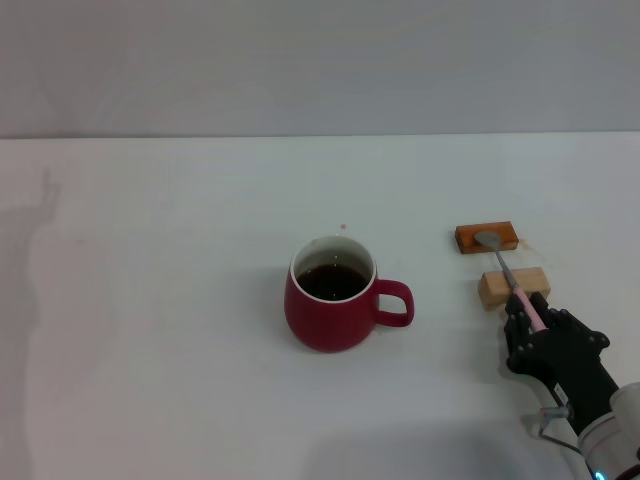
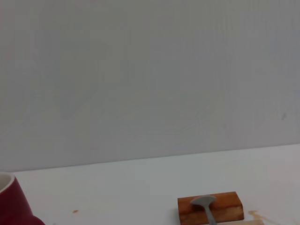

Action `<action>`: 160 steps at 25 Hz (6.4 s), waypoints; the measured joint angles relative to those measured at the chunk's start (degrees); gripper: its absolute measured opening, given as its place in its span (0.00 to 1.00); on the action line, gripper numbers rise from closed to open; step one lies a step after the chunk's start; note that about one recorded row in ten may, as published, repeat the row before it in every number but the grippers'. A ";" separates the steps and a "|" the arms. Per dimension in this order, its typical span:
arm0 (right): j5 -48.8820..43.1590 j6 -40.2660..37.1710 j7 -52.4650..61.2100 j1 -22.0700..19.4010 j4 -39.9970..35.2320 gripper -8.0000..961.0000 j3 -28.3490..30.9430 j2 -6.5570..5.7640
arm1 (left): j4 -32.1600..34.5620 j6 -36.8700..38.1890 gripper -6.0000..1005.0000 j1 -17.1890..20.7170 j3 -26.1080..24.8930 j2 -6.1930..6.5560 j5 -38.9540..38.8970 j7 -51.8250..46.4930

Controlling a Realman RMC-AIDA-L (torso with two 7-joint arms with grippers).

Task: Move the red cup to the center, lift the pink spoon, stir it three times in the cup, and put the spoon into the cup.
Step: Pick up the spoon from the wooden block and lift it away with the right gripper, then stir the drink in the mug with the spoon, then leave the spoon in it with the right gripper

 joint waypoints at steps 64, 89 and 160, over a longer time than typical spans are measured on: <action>-0.01 -2.90 -22.90 -3.68 15.45 0.17 4.82 -1.01 | 0.88 -2.10 0.81 -0.62 0.00 0.56 0.02 -0.09; -6.25 -38.49 -8.48 -11.19 15.49 0.17 6.81 -4.72 | 0.88 -3.01 0.81 -0.47 0.00 0.51 -0.01 -0.58; -23.86 66.32 -48.16 -30.81 76.68 0.17 50.41 -2.26 | 0.88 -4.11 0.81 -0.08 -0.01 -0.61 -0.03 -0.80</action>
